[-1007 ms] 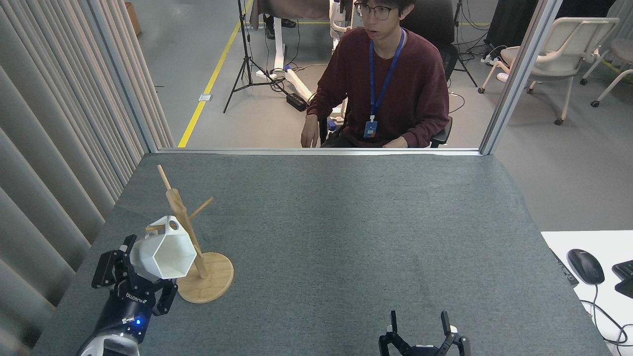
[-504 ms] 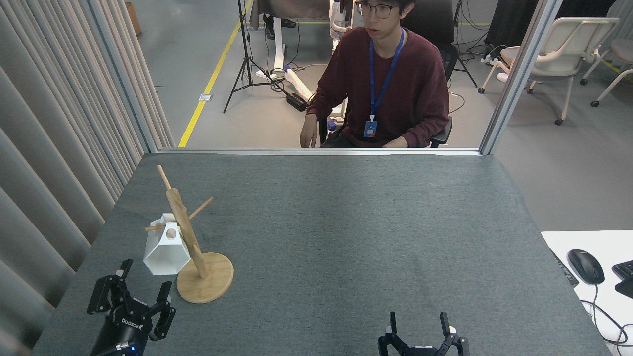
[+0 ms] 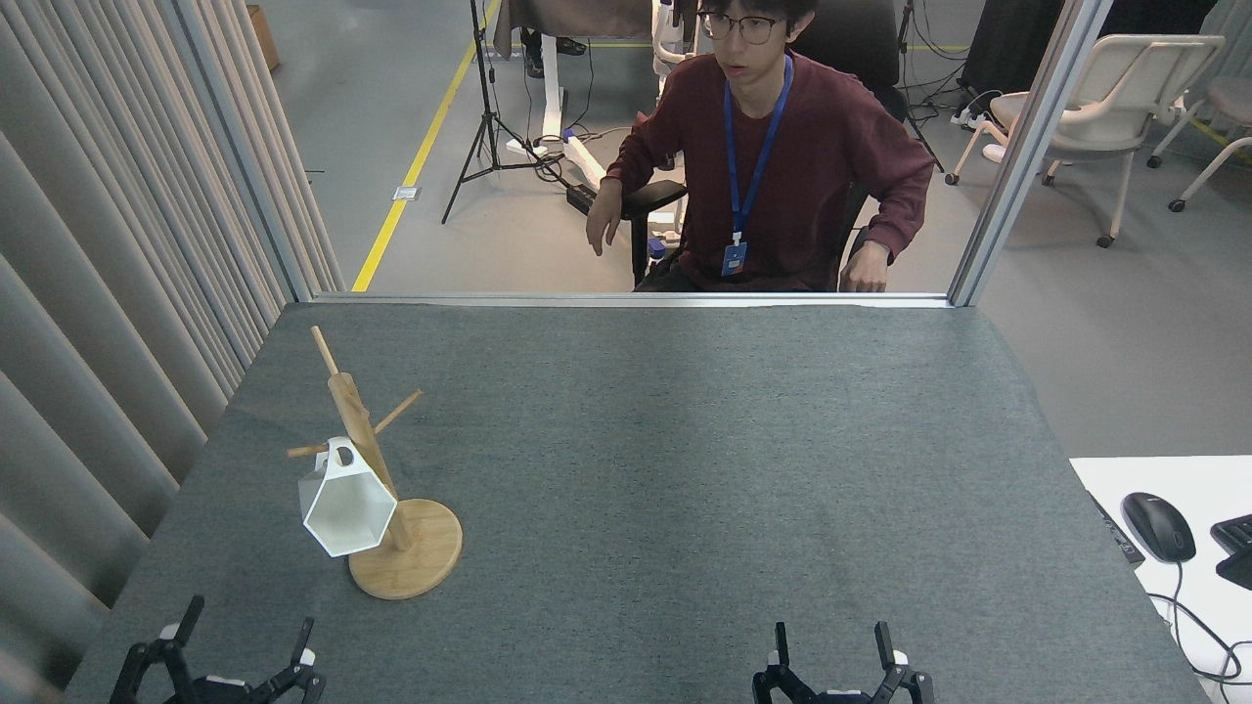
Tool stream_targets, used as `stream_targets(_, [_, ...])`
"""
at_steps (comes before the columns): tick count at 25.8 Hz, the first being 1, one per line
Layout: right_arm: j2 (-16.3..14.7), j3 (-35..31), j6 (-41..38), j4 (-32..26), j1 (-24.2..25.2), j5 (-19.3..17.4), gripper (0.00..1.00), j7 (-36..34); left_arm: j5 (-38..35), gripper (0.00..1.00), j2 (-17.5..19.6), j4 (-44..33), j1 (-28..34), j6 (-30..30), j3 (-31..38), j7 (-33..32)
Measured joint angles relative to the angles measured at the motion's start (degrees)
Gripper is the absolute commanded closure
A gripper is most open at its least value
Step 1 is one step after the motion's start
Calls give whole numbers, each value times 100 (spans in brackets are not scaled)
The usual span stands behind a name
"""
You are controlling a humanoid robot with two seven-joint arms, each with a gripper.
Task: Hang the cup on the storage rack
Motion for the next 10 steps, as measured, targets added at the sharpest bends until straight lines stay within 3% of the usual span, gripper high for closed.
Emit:
stream_targets(4, [-143, -13, -132, -130, 220, -4, 1, -117, 1144, 1, 164, -147, 375, -625, -70, -188])
stream_targets(10, [-215, -60, -177, -382, 541, -12, 1, -176, 1643, 1, 237, -181, 577, -1039, -483, -516])
